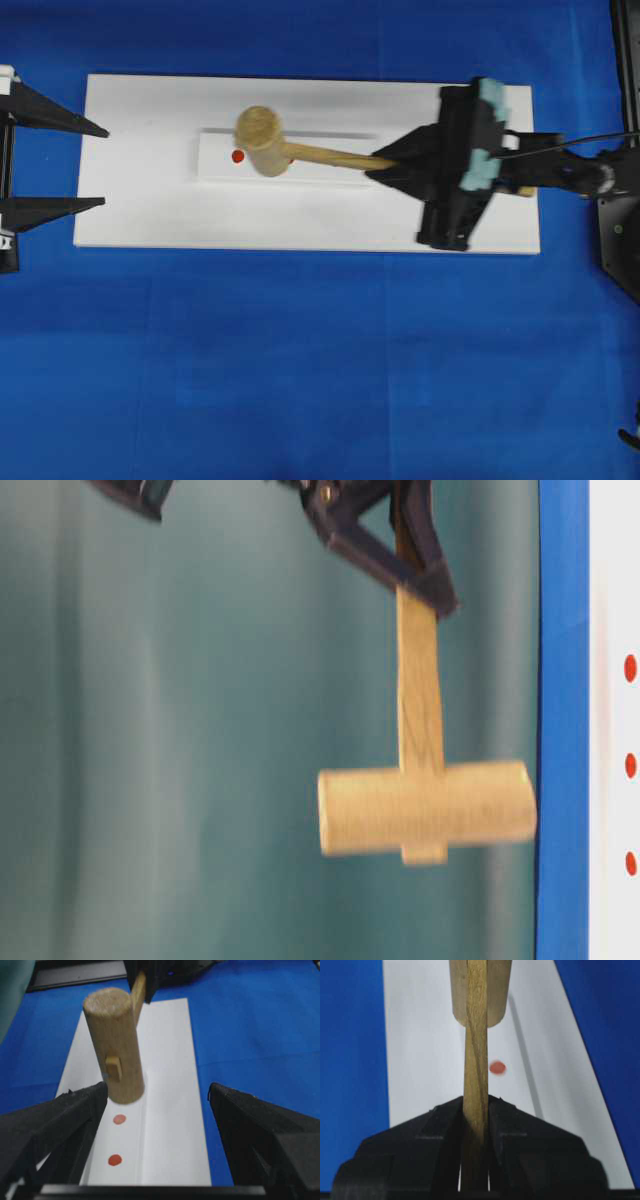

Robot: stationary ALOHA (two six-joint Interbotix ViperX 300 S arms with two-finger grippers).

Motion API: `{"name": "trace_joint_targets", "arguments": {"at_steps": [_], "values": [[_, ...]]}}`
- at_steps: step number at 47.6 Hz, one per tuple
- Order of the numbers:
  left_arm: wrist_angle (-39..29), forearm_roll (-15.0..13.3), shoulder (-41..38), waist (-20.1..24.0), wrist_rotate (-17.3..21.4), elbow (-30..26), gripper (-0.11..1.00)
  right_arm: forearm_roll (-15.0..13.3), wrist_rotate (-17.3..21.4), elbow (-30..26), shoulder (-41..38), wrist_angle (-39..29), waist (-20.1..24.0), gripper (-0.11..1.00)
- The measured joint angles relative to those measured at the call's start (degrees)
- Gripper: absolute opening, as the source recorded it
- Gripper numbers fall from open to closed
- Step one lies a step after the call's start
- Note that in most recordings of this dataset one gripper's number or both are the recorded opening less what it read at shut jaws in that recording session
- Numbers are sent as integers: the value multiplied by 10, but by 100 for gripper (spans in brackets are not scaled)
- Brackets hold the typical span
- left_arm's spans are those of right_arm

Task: Hit the mark with a hammer.
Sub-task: 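Lower the mallet and close the left gripper on its head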

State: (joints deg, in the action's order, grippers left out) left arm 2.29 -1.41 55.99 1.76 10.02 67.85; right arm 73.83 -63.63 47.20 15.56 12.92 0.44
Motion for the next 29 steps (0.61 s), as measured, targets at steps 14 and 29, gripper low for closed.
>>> {"name": "trace_joint_targets", "arguments": {"at_steps": [14,29], "values": [[1,0,0,0,0,1,80,-14,1,-62,-62,-11,4,2],[32,-1,-23,0,-15,2,80,-16,0,-64,-65,-12,4,2]]}}
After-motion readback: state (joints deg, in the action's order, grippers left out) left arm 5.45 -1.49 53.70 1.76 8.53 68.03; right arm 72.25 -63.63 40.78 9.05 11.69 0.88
